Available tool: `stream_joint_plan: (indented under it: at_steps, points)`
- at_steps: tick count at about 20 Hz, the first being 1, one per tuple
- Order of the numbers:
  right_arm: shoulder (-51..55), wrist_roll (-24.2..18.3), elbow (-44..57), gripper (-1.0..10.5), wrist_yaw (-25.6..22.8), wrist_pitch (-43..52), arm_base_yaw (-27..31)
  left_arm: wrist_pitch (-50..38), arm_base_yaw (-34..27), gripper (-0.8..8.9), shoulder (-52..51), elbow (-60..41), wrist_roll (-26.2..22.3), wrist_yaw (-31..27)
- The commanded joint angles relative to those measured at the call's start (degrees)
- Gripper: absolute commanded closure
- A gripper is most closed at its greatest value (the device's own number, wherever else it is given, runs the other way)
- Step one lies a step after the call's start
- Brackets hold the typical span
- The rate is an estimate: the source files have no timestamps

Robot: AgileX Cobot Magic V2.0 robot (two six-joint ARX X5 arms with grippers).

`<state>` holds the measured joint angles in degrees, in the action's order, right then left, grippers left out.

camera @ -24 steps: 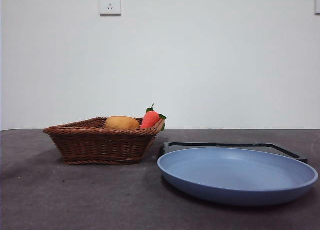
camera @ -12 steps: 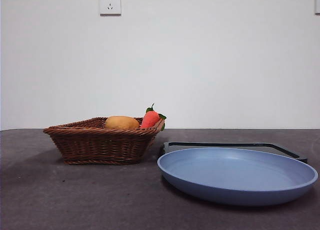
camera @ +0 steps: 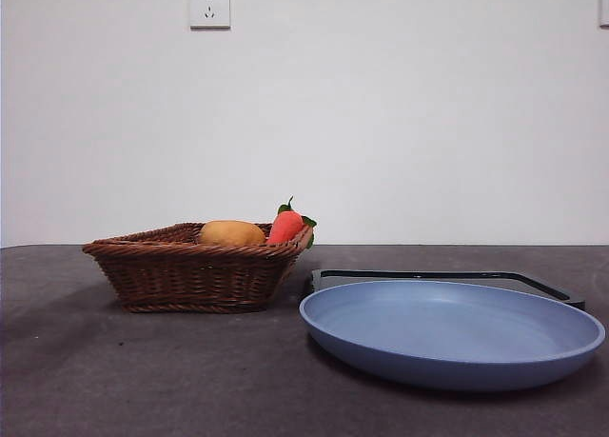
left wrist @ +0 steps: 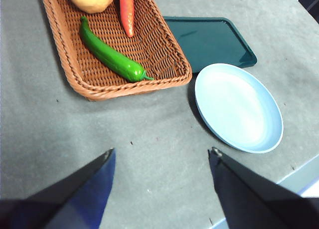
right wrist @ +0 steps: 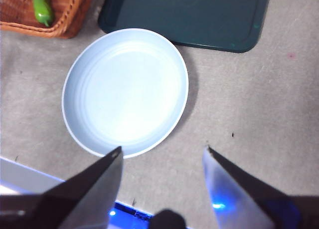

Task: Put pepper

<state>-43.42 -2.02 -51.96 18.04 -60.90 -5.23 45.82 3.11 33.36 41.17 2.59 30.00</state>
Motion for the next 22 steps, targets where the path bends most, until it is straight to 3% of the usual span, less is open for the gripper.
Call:
stream_joint_plan:
  at_steps: [1,5,13,22]
  points:
    - [-3.0,0.2,-0.9,6.5,0.3,3.1,-0.2,-1.5,-0.1,4.74,0.1,0.9,0.7,0.4]
    - [-11.9,1.6,-0.9,6.5,3.1,9.9,-0.2,-1.6,-0.1,4.74,0.1,0.9,0.7,0.4]
    - [-33.1,1.4,-0.9,6.5,3.1,17.4,-0.2,-1.7,-0.1,4.74,0.1,0.9,0.7,0.3]
    - [-46.8,-0.3,-0.9,6.5,3.3,22.6,-2.0,-1.7,-0.1,4.74,0.1,0.9,0.8,0.2]
